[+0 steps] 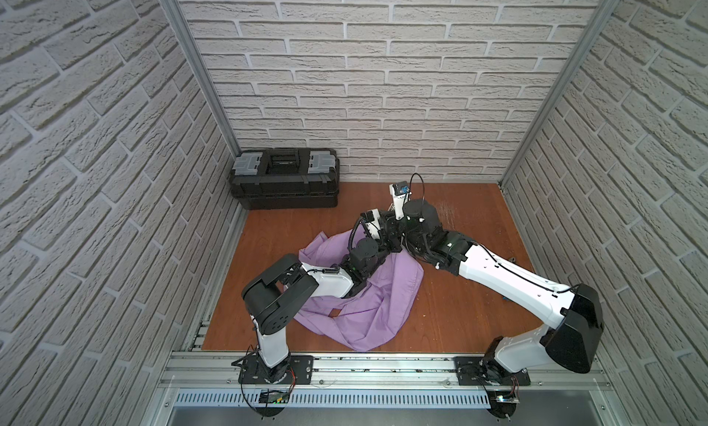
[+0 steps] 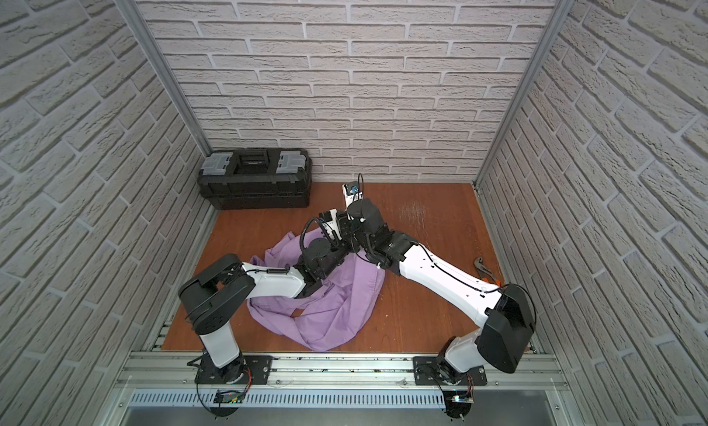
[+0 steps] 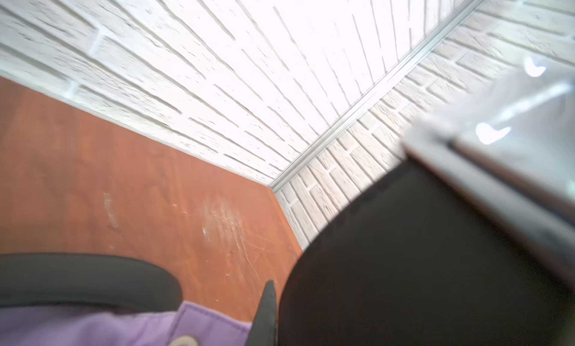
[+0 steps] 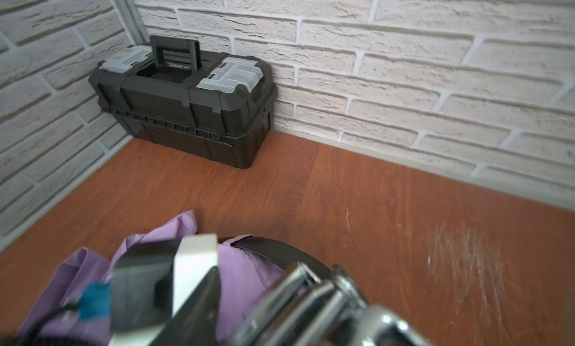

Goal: Remove the belt from the trousers

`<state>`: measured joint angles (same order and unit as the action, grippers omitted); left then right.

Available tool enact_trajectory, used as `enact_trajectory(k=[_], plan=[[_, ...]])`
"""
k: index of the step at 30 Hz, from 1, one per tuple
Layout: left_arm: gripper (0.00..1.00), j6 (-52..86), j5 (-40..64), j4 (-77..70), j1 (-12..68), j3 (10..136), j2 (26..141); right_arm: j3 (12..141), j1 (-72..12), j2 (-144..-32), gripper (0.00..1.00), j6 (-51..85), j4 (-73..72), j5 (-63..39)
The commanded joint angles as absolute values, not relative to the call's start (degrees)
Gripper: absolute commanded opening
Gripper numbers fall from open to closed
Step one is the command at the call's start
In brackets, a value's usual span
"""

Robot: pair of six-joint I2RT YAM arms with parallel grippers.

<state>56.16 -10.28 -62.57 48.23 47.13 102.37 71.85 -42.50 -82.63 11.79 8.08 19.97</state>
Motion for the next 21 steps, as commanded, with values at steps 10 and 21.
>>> enact_trajectory(k=[10, 21], plan=[[0.0, 68.9, 20.6, -55.9, 32.1, 52.0, 98.1, 62.9, -29.1, -65.5, 0.78, 3.8, 10.5, -6.6], [0.0, 56.7, 37.1, -30.1, 27.3, 63.6, 90.0, 56.6, -29.1, -75.8, 0.83, 5.5, -6.4, -19.4]])
